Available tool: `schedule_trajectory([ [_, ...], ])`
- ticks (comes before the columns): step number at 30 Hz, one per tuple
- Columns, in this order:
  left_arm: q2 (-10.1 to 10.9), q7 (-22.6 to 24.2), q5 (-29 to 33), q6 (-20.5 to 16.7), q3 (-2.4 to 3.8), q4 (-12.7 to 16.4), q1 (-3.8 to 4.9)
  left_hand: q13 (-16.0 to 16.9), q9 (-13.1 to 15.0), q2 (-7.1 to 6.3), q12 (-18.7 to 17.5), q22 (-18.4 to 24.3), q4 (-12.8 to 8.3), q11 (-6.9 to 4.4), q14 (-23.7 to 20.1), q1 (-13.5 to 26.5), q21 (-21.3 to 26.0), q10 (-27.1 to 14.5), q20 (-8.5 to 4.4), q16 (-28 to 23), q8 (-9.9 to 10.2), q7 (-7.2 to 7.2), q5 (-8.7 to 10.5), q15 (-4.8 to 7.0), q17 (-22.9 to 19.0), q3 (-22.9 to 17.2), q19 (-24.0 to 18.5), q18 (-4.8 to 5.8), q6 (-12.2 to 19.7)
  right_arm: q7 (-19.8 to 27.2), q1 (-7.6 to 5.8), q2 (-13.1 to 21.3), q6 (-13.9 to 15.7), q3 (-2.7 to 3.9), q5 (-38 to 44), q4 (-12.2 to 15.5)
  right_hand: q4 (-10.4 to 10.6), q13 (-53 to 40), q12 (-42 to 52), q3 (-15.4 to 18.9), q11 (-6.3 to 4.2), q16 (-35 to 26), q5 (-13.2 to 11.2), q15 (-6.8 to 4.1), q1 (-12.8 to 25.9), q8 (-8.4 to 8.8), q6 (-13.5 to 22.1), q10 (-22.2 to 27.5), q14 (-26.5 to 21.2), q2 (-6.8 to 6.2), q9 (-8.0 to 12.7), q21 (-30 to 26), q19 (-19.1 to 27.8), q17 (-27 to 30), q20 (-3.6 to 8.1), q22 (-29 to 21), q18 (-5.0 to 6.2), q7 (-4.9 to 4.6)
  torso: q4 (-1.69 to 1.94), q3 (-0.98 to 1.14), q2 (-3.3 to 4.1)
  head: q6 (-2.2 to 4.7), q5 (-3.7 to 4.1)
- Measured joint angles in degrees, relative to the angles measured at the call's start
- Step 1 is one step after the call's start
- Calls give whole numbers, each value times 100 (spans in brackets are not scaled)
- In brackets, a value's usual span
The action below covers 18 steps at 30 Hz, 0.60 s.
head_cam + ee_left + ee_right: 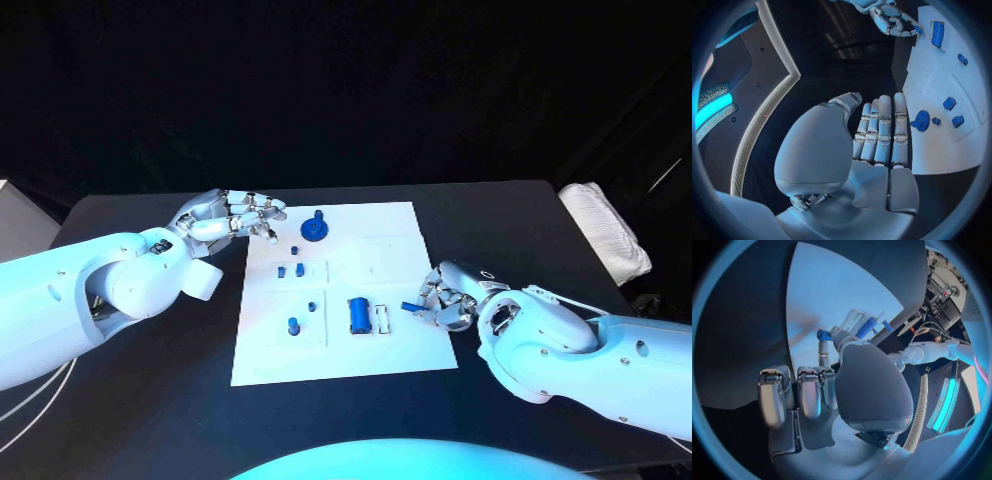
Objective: Assemble the parts on the task board
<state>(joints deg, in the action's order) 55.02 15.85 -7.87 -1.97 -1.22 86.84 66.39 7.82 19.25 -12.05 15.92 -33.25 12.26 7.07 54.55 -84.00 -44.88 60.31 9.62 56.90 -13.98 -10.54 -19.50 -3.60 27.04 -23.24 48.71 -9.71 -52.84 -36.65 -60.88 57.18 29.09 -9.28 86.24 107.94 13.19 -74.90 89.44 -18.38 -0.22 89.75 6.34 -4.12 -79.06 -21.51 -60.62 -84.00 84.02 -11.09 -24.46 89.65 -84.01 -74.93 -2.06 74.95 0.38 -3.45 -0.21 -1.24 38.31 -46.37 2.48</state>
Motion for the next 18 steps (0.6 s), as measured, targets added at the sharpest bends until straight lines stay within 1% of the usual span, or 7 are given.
schedule_trajectory([
  [4,-2,-2,0,-1,0,5,0,0,0,0,0,0,0,0,0,0,0,0,0,0,0,0,0,0,0,0,0,0,0,42,-58,5,247,3,-428,115,-6,0,0,-37,0,0,0,0,36,0,-3,0,0,-5,3,0,0,0,0,0,0,3,4,0,0,-8,15],
  [6,-3,-7,0,-4,0,6,0,0,-1,0,0,0,0,0,0,0,21,0,0,0,0,0,0,0,1,0,0,0,0,77,-69,-11,372,3,-746,163,-6,0,0,-38,0,0,0,0,36,0,-18,0,0,-5,7,0,0,0,0,0,0,18,7,-1,0,-9,17],
  [10,-5,-15,-5,-8,0,9,0,0,-6,0,0,0,0,0,0,0,23,0,0,0,0,0,0,0,5,0,0,0,0,147,-77,-79,547,3,-1348,189,8,0,0,-53,0,0,-1,0,36,1,-19,0,0,-5,13,0,0,0,0,-1,0,19,3,0,2,-14,18],
  [13,-11,-20,-6,-9,0,11,0,0,-6,0,0,0,0,0,0,0,23,0,0,0,0,0,0,0,5,0,0,0,0,187,-76,-138,618,3,-1703,165,8,0,0,-53,0,0,-1,0,36,1,-19,0,0,-5,13,0,0,1,0,-1,0,19,-1,0,2,-19,17],
  [15,-14,-23,-6,-9,0,15,0,0,-5,0,0,0,0,0,0,0,23,0,0,0,0,0,0,0,4,0,0,0,0,210,-68,-192,650,2,-1920,122,25,0,0,-70,0,0,-1,0,65,2,-19,0,0,24,13,0,0,1,0,-1,0,19,-3,0,2,-20,17],
  [18,-18,-27,-6,-10,0,18,0,0,-5,0,0,0,0,0,0,0,23,0,0,0,0,0,0,0,4,0,0,0,0,231,-39,-273,674,2,-2165,54,25,-5,-1,-70,0,0,-1,0,110,3,-19,0,0,8,10,0,0,1,0,-1,0,19,-4,0,2,-21,20],
])
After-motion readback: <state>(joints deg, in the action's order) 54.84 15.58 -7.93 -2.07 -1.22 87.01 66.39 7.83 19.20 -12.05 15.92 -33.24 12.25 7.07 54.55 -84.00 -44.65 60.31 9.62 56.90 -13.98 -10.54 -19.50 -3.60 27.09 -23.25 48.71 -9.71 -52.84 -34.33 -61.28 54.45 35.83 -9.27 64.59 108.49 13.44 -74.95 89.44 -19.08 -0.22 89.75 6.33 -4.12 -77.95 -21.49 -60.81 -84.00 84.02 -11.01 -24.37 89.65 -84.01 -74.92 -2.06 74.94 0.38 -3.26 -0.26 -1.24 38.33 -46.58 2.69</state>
